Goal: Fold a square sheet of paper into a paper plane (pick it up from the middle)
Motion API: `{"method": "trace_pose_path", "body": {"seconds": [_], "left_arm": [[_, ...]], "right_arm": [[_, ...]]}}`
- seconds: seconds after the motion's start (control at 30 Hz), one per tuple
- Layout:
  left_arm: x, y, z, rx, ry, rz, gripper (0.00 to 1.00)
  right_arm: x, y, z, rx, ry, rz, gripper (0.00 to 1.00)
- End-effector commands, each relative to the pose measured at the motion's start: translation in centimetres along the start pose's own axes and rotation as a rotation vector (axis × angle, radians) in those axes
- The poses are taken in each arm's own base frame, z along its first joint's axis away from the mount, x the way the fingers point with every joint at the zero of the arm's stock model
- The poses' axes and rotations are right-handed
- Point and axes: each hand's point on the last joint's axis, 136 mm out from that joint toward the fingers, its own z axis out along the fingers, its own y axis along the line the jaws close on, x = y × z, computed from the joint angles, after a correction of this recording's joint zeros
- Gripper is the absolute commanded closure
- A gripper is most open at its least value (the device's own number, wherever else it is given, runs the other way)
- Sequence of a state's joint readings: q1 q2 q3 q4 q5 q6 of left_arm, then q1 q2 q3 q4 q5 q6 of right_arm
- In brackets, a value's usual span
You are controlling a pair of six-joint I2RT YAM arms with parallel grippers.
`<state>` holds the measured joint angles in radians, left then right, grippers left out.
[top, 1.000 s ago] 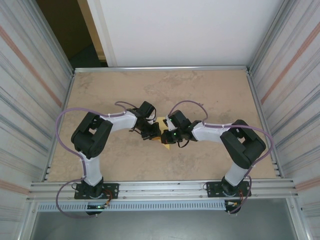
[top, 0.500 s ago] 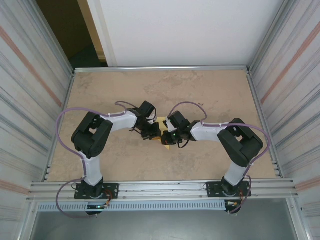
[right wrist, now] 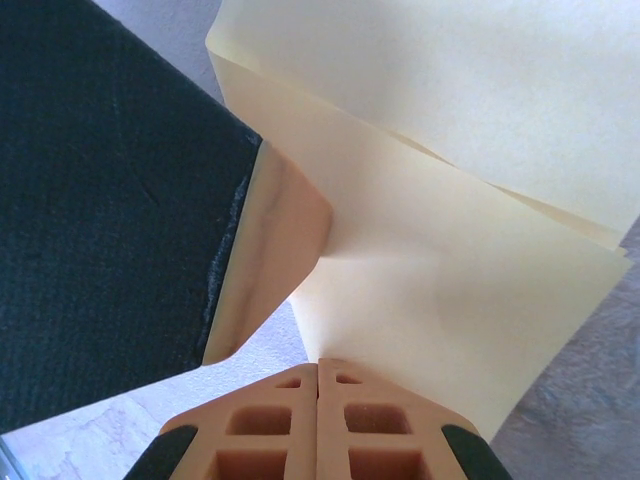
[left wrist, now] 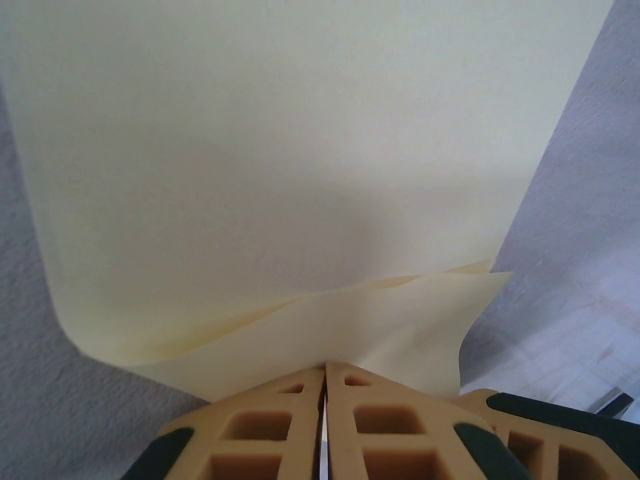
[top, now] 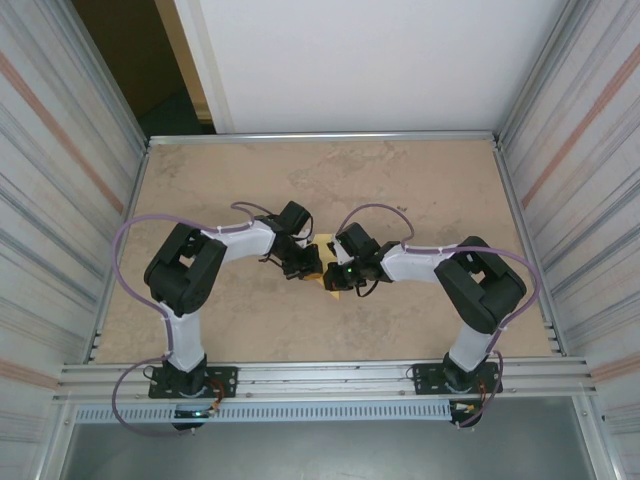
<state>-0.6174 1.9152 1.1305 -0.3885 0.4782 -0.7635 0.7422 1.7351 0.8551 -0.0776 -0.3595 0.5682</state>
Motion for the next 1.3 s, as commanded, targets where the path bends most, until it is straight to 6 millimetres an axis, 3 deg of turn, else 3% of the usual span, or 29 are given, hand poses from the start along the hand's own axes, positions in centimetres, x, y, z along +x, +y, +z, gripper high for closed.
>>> {"method": "trace_pose_path", "body": {"seconds": [0.0,0.33,0.53,0.73,1.27], "left_arm": [[1.9,4.7,1.9,-0.166,0.068,-0.056,0.89],[2.0,5.4,2.0,-0.198,0.079,-0.067,0.89],[2.0,5.6,2.3,-0.212,0.092,-0.068,0.89],[2.0,5.6,2.4,-0.215,0.096,-0.067,0.89],[2.0,5.7,2.5,-0.222,0.104,-0.063,0.89]], "right_arm": [[0.7,-0.8,0.5,0.043,0.028,-0.008,1.0],[1.5,-1.0,-0.3,0.054,0.048,-0.024,1.0],[0.6,1.1,-2.1,0.009,0.002,-0.093,1.0],[1.2,1.7,-1.5,0.001,0.034,-0.108,1.0],[2.2,-1.1,-0.6,0.081,0.061,-0.046,1.0]]}}
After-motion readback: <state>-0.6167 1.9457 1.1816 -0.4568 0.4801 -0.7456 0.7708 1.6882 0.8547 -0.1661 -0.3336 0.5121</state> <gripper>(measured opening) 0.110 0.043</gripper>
